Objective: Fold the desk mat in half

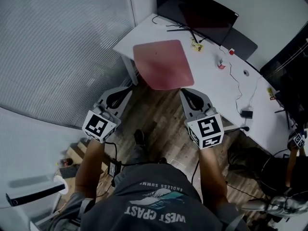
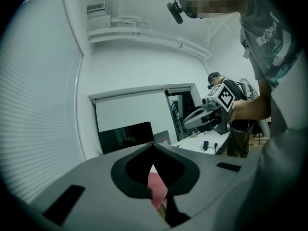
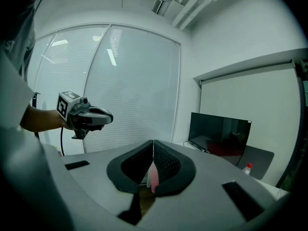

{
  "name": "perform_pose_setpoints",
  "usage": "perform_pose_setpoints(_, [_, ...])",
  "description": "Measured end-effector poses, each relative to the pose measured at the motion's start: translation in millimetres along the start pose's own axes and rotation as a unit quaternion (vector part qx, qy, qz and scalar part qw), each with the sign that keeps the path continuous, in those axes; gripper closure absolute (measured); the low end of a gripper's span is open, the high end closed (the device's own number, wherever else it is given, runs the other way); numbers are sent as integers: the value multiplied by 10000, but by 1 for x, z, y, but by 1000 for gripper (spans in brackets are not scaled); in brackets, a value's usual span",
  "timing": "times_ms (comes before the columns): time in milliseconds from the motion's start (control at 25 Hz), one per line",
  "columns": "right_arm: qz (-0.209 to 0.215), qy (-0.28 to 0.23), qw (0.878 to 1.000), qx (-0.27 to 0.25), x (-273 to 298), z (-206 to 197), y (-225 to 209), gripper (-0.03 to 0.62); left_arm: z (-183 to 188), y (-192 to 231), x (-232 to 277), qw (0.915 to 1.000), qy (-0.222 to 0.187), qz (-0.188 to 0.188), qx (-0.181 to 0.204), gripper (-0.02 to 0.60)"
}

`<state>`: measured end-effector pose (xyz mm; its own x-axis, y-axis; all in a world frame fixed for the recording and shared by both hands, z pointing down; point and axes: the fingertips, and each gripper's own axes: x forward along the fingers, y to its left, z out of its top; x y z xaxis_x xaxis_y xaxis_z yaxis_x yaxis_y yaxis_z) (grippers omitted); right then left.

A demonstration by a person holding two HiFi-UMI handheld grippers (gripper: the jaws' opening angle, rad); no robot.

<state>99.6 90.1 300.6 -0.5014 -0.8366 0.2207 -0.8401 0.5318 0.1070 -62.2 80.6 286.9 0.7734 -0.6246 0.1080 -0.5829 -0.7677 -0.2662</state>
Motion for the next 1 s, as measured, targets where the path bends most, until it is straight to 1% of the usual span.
perform_pose_setpoints(160, [-316,55,9995,-23,25,5,-16,568,-12,29,34,9994,-149,-307,-3,568])
perform_pose_setpoints(320, [-497,149,9986,42,50,11,-22,568,-10,60,61,9979,-287,-588,41,568])
perform_pose_setpoints(400, [-562,186,9982,14,63,16,-23,568,-10,75,70,9970,-348,-695,56,568])
perform_pose_setpoints(640, [-773,302,9965,54,95,19,-29,568,-23,110,91,9947,-315,-976,71,568])
perform_pose_setpoints(840, [-938,408,9947,97,117,22,-35,568,-30,131,105,9919,-379,-1208,67,568])
perform_pose_setpoints(1000, [-1032,430,9937,127,131,30,-38,568,-34,147,115,9905,-447,-1299,78,568])
